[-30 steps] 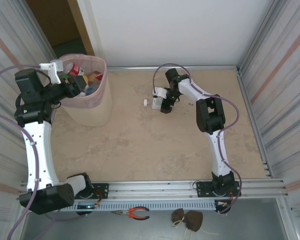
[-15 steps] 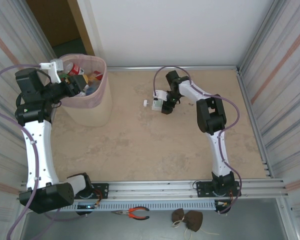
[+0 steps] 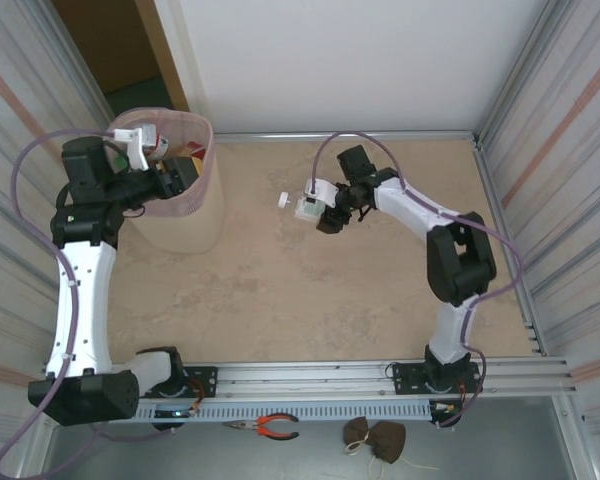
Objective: Put the plastic bottles in the bin
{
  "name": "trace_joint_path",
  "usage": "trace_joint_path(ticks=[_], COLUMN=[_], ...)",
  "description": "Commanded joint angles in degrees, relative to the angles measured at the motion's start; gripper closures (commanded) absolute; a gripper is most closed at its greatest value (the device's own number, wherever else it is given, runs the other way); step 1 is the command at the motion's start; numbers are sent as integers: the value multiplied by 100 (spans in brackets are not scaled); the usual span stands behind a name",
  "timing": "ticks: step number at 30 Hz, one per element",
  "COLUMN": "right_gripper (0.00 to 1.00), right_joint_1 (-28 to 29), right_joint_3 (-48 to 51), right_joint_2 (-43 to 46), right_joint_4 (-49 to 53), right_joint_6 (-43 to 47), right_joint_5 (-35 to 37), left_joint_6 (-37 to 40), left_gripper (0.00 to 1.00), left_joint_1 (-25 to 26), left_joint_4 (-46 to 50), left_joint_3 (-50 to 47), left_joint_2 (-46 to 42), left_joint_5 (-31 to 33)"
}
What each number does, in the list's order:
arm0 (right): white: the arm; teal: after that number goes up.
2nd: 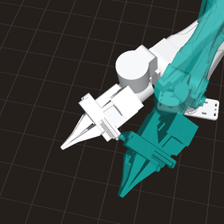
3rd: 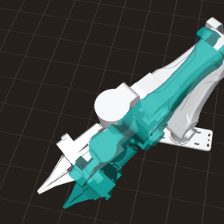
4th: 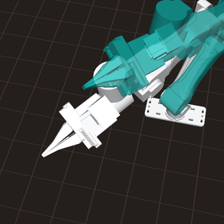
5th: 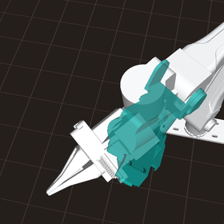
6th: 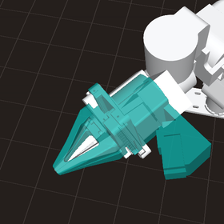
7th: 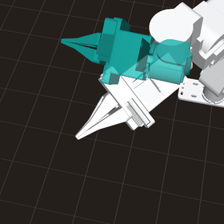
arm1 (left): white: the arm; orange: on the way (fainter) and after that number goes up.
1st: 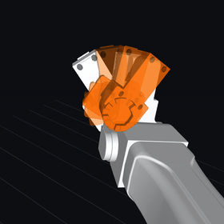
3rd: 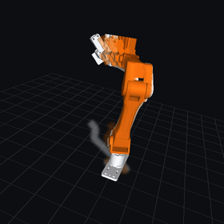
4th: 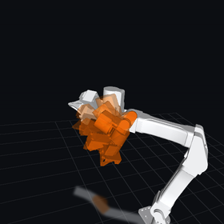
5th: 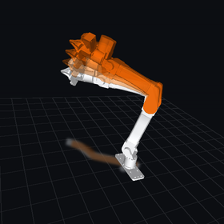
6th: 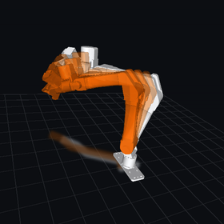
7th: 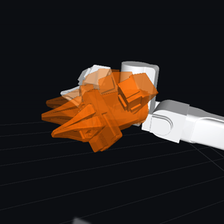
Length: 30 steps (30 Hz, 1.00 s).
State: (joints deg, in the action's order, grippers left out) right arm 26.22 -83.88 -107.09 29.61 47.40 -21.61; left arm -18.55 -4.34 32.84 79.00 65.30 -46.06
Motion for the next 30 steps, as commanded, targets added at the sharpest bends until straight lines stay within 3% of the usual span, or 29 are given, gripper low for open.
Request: trace_joint_path(ticks=[1,15,26,30], right_gripper=[39,39,37,36], right_joint_1=[132,777,810,813], right_joint_3=[406,1221,1304,1303], right_joint_2=[713,2551,2885,2882], right_joint_4=[-572,-1284,-1466,-1438], right_joint_6=[-548,-1631,-1774,-1745], right_joint_5=[-320,-774,-1059,-1048], left_joint_6=[-159,-563,-1032,-1022], left_gripper=[45,37,36,47], left_joint_1=[262,2179,2887,3021], left_joint_4=[-122,-729,-1463,-1523], left_joint_3=[-50,-563,-646,-566], left_joint_2=[-182,-115,320,473], left_joint_5=[118,1058,1341,1548])
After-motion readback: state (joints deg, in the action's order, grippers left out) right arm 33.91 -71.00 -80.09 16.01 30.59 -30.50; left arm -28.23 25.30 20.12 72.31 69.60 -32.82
